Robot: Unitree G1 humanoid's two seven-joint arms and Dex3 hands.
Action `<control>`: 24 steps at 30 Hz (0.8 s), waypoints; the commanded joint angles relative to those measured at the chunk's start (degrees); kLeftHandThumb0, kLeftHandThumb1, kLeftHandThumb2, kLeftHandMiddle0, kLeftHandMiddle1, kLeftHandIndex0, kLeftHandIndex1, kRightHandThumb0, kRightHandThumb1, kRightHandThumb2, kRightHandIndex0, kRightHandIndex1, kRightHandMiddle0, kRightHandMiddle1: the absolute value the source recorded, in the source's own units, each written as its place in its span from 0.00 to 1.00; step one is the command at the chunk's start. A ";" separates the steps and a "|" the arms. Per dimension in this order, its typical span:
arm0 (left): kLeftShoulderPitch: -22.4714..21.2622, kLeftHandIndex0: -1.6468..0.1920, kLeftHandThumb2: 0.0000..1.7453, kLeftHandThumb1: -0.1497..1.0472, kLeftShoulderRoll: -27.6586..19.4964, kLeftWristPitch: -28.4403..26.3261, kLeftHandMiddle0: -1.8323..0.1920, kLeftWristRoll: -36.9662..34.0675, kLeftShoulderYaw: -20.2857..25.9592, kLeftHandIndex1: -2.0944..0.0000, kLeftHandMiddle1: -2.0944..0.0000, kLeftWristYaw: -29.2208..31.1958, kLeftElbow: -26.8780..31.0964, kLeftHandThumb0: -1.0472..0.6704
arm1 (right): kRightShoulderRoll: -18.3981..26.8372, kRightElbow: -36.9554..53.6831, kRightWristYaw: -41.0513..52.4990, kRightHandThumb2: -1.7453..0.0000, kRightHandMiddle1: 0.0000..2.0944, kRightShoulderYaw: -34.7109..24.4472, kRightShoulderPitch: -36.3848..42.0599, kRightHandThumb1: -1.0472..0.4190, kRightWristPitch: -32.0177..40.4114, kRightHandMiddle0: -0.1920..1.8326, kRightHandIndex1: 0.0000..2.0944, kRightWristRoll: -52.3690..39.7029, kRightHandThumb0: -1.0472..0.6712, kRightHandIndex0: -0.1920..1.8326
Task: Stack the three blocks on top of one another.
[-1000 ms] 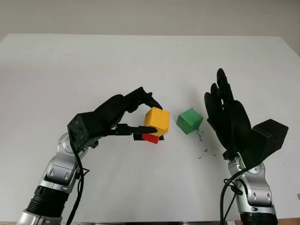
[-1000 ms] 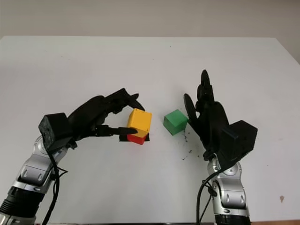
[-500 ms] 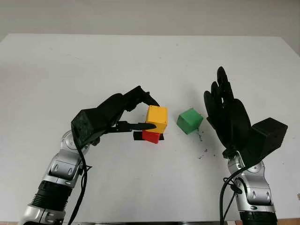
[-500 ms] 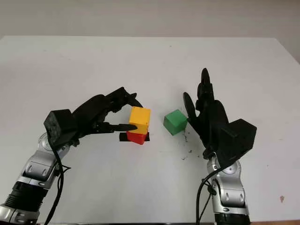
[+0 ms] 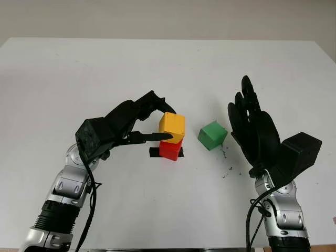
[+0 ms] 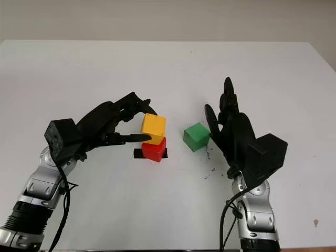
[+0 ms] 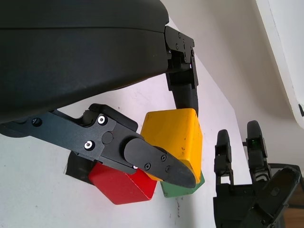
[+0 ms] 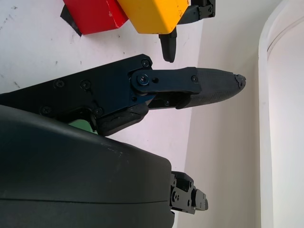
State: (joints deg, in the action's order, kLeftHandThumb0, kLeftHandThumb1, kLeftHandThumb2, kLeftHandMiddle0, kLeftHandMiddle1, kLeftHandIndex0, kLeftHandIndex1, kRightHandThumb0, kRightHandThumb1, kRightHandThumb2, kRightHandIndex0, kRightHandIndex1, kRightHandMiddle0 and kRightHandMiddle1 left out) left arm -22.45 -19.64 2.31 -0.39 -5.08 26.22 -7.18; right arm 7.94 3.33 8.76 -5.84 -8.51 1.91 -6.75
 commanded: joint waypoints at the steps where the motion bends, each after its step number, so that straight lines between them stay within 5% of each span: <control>1: -0.66 0.77 0.05 1.00 -0.18 -0.06 0.83 -0.13 0.46 0.22 0.97 0.24 0.70 0.34 | 0.48 -0.18 0.11 0.78 0.03 -0.32 -0.35 0.00 -0.86 0.03 0.03 0.05 0.14 0.01; 24: -0.28 0.79 0.05 1.00 -0.13 1.18 0.83 1.85 -0.66 0.24 0.97 1.09 0.07 0.36 | 0.25 0.85 -0.56 0.79 0.03 -0.23 -0.02 0.00 0.22 0.02 0.03 -0.19 0.14 0.01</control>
State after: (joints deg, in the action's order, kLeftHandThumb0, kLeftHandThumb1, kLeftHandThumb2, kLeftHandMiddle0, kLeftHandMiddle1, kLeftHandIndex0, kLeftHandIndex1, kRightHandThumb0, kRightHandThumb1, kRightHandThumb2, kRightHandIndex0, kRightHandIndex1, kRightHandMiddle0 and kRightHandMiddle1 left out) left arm -22.44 -19.97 2.75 1.14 -5.57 27.56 -7.14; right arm 7.96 3.30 8.23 -5.82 -8.51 2.29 -6.88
